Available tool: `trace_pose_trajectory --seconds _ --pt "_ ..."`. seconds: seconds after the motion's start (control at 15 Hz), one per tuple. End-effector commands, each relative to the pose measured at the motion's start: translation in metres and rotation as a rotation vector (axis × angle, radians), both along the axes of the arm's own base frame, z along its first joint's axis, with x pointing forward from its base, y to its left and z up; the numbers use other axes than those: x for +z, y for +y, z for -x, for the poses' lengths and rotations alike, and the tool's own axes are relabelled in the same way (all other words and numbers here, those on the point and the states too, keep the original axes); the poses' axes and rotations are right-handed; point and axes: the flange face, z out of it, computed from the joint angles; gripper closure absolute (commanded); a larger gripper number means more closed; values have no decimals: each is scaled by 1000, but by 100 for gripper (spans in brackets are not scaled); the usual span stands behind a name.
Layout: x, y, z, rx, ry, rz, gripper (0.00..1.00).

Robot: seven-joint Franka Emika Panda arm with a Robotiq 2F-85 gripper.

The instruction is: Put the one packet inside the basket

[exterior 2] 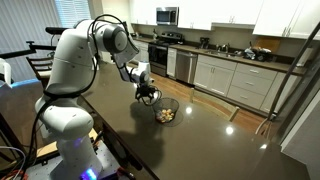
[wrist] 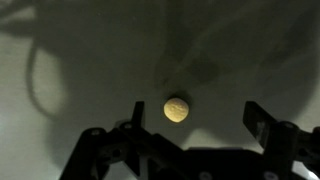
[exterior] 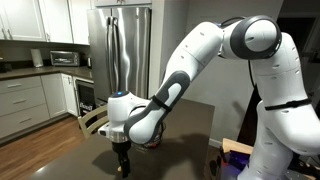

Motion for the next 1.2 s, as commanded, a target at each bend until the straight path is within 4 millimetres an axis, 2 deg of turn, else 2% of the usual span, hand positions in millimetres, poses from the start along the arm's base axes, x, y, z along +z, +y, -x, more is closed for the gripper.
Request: trace_pose_trajectory --seconds 0.0,0.13,0.33,0.67,0.87,0.93,1.0,1.13 --pt "-17 -2 -4 6 -37 -9 27" --pt "-22 0 -7 4 -44 -18 40" --pt "-14 3 -13 7 -57 -14 59" --pt "16 9 -23 30 -73 23 93" --pt "35 11 -29 44 -73 69 98" --pt "39 11 -31 47 -66 84 69" --pt "40 10 -32 50 -54 93 72" --pt "39 9 -33 46 -27 101 66"
